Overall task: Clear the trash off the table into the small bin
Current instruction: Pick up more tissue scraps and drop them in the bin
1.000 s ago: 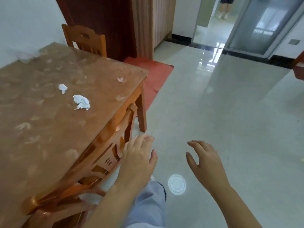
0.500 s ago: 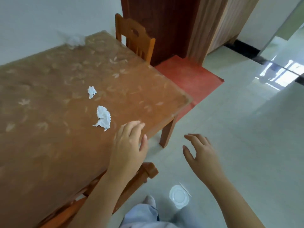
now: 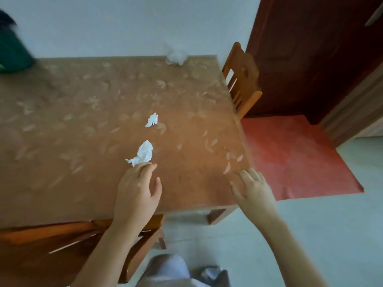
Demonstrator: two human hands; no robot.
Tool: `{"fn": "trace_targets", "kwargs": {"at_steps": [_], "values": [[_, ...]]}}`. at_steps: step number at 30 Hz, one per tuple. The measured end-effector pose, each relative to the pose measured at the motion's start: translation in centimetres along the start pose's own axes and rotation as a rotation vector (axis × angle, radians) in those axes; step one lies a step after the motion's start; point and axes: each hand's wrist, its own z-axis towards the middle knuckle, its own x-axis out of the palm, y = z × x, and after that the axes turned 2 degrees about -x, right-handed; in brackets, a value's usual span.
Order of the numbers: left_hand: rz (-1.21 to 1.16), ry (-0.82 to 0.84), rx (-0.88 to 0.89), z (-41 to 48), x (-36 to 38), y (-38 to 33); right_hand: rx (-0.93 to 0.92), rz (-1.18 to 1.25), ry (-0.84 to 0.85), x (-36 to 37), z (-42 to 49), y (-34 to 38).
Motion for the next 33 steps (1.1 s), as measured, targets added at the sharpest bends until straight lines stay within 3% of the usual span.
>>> {"fn": "trace_targets", "kwargs": {"at_steps": [9,16,20,23,33], "values": [[0.068,0.005,-0.343,2.1,4.4,4.0,-0.25,0.061,0.2,4.1,8.8,1.0],[0.006,-0.004,-0.539,6.4,9.7,9.8,-0.331,0.062,0.374,9.7,17.8,3.7],[0.055,0.123,-0.57,7.0,13.0,12.9,-0.378,0.038,0.458,14.4,22.3,6.1],[0.04,0.178,-0.606,7.0,14.5,14.0,-0.426,0.032,0.481,17.1,25.0,7.8],[-0.07,0.079,-0.688,7.7,14.2,15.9,-0.451,0.117,0.415,22.6,31.8,12.3]]}}
